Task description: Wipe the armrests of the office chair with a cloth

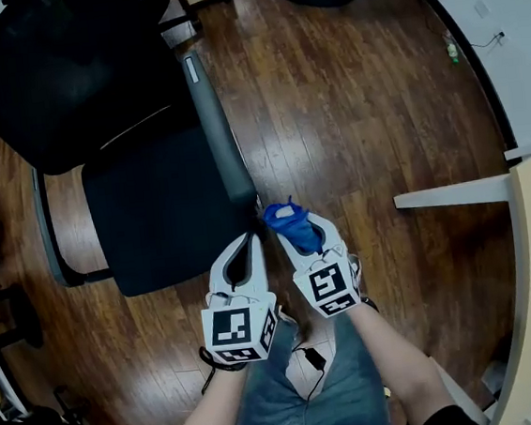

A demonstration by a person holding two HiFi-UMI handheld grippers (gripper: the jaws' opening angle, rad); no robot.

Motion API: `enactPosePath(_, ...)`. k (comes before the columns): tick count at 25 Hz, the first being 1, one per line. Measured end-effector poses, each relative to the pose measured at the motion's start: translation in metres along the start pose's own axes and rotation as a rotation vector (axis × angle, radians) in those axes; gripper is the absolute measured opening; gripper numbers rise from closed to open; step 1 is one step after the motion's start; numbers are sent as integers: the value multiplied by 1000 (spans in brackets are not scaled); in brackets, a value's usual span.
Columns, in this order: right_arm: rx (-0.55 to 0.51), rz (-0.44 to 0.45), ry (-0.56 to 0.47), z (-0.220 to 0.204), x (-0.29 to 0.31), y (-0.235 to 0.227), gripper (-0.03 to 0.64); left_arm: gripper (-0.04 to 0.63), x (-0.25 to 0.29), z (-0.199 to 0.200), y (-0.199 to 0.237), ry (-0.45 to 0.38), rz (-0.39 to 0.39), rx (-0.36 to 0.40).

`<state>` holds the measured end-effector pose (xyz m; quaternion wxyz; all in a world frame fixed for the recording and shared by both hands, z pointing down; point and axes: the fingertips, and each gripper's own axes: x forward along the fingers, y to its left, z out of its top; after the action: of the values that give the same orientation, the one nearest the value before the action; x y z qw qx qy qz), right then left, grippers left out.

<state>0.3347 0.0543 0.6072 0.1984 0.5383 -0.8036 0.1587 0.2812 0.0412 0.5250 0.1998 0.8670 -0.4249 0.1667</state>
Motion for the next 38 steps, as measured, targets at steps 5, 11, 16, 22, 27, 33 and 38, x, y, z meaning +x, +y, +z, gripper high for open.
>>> enactPosePath(5,94,73,-13,-21,22,-12,141,3,22,-13,-11,4,70,13)
enactPosePath(11,139,184,2,-45,59,-14,141,3,42,-34,-8,34,169,-15)
enactPosePath(16,187,244,33,-75,87,-9,141,3,52,-49,0,52,218,32)
enactPosePath(22,235,282,49,-86,102,3,141,3,54,-52,16,40,259,38)
enactPosePath(27,303,288,26,-69,92,12,141,3,46,-48,21,45,271,18)
enactPosePath(33,368,250,2,-39,73,11,141,3,30,-34,18,53,255,39)
enactPosePath(38,390,225,-11,-16,59,9,141,3,20,-14,18,35,236,29)
